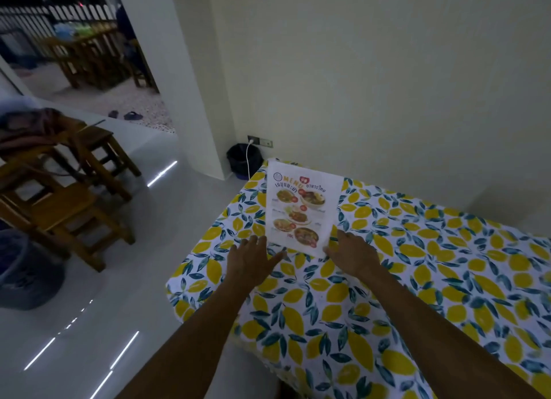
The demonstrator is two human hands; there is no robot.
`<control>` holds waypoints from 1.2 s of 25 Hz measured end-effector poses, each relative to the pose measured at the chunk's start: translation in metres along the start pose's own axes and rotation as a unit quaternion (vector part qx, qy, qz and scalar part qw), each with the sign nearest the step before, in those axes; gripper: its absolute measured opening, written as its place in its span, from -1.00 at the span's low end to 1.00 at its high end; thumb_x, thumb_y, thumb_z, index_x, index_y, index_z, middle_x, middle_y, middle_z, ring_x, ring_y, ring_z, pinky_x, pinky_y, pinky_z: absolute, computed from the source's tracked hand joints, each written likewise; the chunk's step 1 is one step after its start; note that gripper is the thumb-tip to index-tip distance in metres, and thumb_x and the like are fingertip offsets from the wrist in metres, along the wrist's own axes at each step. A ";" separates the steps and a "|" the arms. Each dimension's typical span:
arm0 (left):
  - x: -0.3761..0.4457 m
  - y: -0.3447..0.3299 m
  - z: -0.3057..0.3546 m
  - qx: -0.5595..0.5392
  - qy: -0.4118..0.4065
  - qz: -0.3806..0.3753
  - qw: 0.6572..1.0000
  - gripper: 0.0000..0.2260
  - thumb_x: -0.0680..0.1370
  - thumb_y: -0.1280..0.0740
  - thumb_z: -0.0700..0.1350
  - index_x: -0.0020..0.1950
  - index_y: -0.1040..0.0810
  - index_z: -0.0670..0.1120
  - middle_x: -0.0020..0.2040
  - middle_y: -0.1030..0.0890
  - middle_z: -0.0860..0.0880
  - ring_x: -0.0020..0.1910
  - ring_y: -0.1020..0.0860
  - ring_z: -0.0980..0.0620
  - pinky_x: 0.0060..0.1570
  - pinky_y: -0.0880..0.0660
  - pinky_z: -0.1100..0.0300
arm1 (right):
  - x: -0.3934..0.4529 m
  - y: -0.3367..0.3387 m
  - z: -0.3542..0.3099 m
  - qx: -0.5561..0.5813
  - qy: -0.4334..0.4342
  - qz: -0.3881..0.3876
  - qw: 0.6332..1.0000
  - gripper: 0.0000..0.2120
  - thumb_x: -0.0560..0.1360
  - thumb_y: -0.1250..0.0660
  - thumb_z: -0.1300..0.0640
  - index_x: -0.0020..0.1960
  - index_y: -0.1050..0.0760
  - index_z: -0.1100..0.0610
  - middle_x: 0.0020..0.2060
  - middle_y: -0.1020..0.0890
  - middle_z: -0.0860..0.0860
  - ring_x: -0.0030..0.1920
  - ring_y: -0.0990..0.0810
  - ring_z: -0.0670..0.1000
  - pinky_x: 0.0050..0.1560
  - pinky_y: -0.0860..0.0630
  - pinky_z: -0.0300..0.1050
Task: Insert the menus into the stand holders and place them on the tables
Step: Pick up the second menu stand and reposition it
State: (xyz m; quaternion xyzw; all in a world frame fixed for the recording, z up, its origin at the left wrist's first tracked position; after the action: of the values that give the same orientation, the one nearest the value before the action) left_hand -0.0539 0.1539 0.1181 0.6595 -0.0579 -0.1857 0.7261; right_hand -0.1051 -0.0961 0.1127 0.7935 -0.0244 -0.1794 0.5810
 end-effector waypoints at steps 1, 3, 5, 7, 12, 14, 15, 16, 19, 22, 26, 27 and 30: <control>0.013 0.000 -0.006 -0.002 0.004 -0.002 1.000 -0.23 0.48 0.00 0.46 0.44 -0.29 -0.09 0.40 -0.45 -0.13 0.33 -0.46 -0.18 0.22 -0.43 -0.16 | 0.011 -0.003 0.002 0.019 -0.016 0.000 1.000 -0.34 0.55 -0.18 -0.24 0.45 -0.25 0.19 0.34 -0.48 0.19 0.30 -0.49 0.22 0.21 -0.50 0.13; 0.039 -0.001 -0.014 -0.039 0.022 -0.015 0.999 -0.21 0.49 -0.05 0.44 0.49 -0.20 -0.12 0.41 -0.45 -0.17 0.32 -0.48 -0.19 0.21 -0.47 -0.15 | 0.030 -0.009 0.006 0.063 -0.039 0.014 0.997 -0.36 0.56 -0.18 -0.23 0.45 -0.26 0.19 0.28 -0.53 0.20 0.25 -0.53 0.23 0.16 -0.52 0.13; 0.074 -0.007 -0.021 -0.092 0.043 -0.029 0.994 -0.18 0.51 -0.14 0.38 0.55 -0.06 -0.14 0.43 -0.43 -0.20 0.31 -0.50 -0.20 0.18 -0.51 -0.12 | 0.051 -0.015 0.010 0.095 -0.042 0.055 0.993 -0.47 0.59 -0.16 -0.18 0.36 -0.33 0.20 0.05 -0.65 0.20 0.04 -0.63 0.22 -0.08 -0.55 0.04; 0.108 -0.013 -0.023 -0.122 0.045 -0.030 0.991 -0.22 0.53 -0.23 0.28 0.56 -0.03 -0.12 0.36 -0.51 -0.21 0.23 -0.56 -0.21 0.06 -0.55 -0.08 | 0.068 -0.022 0.014 0.136 -0.016 0.103 0.985 -0.67 0.62 -0.15 -0.07 0.15 -0.41 0.19 -0.27 -0.63 0.10 -0.28 -0.62 0.08 -0.34 -0.41 -0.11; 0.166 -0.017 -0.027 -0.217 0.034 0.036 0.975 -0.71 0.55 -0.31 0.10 0.16 -0.39 -0.03 0.02 -0.65 -0.12 -0.02 -0.62 -0.18 -0.12 -0.58 -0.07 | 0.099 -0.022 0.024 0.274 0.022 0.096 0.957 -0.82 0.64 -0.20 0.07 -0.15 -0.38 -0.04 -0.45 -0.50 -0.11 -0.42 -0.55 -0.23 -0.38 -0.42 -0.34; 0.185 -0.011 -0.034 -0.242 0.016 0.035 0.969 -0.77 0.54 -0.33 0.11 -0.02 -0.37 0.01 -0.14 -0.64 -0.04 -0.21 -0.62 -0.09 -0.23 -0.58 -0.04 | 0.111 -0.016 0.025 0.303 0.012 0.076 0.950 -0.87 0.64 -0.19 0.05 -0.05 -0.48 -0.02 -0.33 -0.63 -0.02 -0.31 -0.65 -0.11 -0.25 -0.62 -0.08; 0.195 -0.007 -0.036 -0.264 0.005 0.029 0.964 -0.78 0.54 -0.35 0.09 -0.02 -0.40 0.00 -0.15 -0.64 -0.03 -0.27 -0.61 -0.03 -0.29 -0.57 0.04 | 0.117 -0.011 0.025 0.313 0.011 0.073 0.947 -0.86 0.64 -0.19 0.05 -0.04 -0.49 -0.02 -0.30 -0.65 0.02 -0.28 -0.67 -0.05 -0.20 -0.66 -0.01; 0.203 0.002 -0.035 -0.279 0.002 0.025 0.960 -0.78 0.54 -0.37 0.06 0.01 -0.44 -0.04 -0.14 -0.65 -0.03 -0.29 -0.59 0.01 -0.34 -0.53 0.13 | 0.124 -0.005 0.024 0.318 0.015 0.080 0.945 -0.83 0.64 -0.18 0.05 -0.10 -0.47 -0.08 -0.31 -0.64 0.02 -0.28 -0.67 -0.03 -0.17 -0.67 0.02; 0.239 0.033 -0.033 -0.277 -0.011 0.075 0.958 -0.73 0.52 -0.40 0.04 0.07 -0.48 -0.10 -0.08 -0.66 -0.09 -0.18 -0.63 -0.11 -0.29 -0.40 0.17 | 0.154 0.021 0.015 0.288 0.036 0.131 0.948 -0.78 0.64 -0.15 0.01 -0.18 -0.37 -0.08 -0.33 -0.62 0.01 -0.31 -0.63 -0.03 -0.22 -0.62 0.10; 0.275 0.070 -0.029 -0.291 -0.014 0.084 0.953 -0.75 0.53 -0.37 0.08 0.07 -0.49 -0.05 -0.10 -0.64 -0.04 -0.23 -0.59 -0.06 -0.22 -0.45 0.11 | 0.191 0.051 0.007 0.271 0.046 0.192 0.942 -0.70 0.63 -0.07 -0.11 -0.06 -0.43 0.07 -0.30 -0.64 0.09 -0.32 -0.64 0.01 -0.31 -0.59 0.08; 0.331 0.101 -0.033 -0.275 -0.056 0.108 0.954 -0.79 0.56 -0.35 0.05 0.06 -0.48 -0.05 -0.10 -0.63 -0.08 -0.14 -0.59 -0.10 -0.22 -0.40 0.12 | 0.240 0.079 -0.007 0.240 0.055 0.256 0.935 -0.67 0.63 -0.08 -0.07 -0.06 -0.45 0.15 -0.32 -0.62 0.14 -0.35 -0.59 0.10 -0.34 -0.53 0.06; 0.345 0.103 -0.036 -0.278 -0.068 0.113 0.951 -0.77 0.56 -0.36 0.04 0.09 -0.48 -0.07 -0.08 -0.64 -0.09 -0.12 -0.60 -0.10 -0.22 -0.39 0.12 | 0.251 0.082 -0.010 0.235 0.057 0.263 0.934 -0.69 0.64 -0.10 -0.04 -0.08 -0.44 0.15 -0.33 -0.61 0.13 -0.35 -0.57 0.09 -0.33 -0.51 0.04; 0.386 0.100 -0.048 -0.290 -0.090 0.116 0.946 -0.77 0.55 -0.38 0.01 0.10 -0.48 -0.07 -0.07 -0.66 -0.08 -0.15 -0.59 -0.06 -0.24 -0.40 0.13 | 0.283 0.082 -0.019 0.231 0.038 0.268 0.935 -0.70 0.63 -0.08 -0.07 -0.06 -0.43 0.13 -0.31 -0.62 0.14 -0.34 -0.59 0.13 -0.31 -0.52 0.06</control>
State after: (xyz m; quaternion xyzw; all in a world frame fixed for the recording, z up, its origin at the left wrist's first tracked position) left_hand 0.3380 0.0710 0.1478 0.3896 -0.1422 -0.1676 0.8944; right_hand 0.1794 -0.1750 0.1210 0.8759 -0.2550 0.0241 0.4090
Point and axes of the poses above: each hand's wrist, its own x-axis towards the middle knuckle, its own y-axis out of the back of the hand, z = x × y, the point moved 2 cm from there along x, towards the middle knuckle
